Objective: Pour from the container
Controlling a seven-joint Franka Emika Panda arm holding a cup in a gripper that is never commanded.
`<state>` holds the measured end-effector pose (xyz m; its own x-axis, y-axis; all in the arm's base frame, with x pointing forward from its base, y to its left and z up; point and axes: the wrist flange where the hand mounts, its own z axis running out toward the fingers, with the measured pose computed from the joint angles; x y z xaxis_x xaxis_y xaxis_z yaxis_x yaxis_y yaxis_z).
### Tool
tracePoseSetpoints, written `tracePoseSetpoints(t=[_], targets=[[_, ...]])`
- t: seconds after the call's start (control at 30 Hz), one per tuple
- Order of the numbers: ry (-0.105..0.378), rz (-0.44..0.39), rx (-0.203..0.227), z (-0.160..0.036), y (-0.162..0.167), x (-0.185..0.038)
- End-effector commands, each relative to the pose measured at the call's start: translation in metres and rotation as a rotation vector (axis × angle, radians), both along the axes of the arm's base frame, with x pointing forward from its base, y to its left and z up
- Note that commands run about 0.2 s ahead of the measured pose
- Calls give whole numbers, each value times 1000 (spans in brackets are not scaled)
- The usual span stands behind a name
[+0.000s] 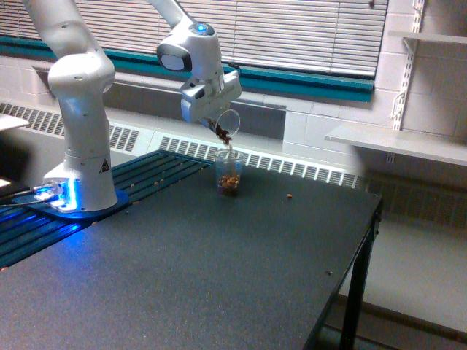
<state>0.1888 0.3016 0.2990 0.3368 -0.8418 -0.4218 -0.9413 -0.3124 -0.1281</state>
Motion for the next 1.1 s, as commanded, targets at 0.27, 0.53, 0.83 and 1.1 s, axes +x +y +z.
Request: tracePoseSetpoints(t=[0.27,0.53,0.83,1.1], targets=[[11,60,9,-10,-8,1],[22,73,24,-10,-12,5],[21,79,18,-11,-19,12],[10,82,13,-8,-23,15]])
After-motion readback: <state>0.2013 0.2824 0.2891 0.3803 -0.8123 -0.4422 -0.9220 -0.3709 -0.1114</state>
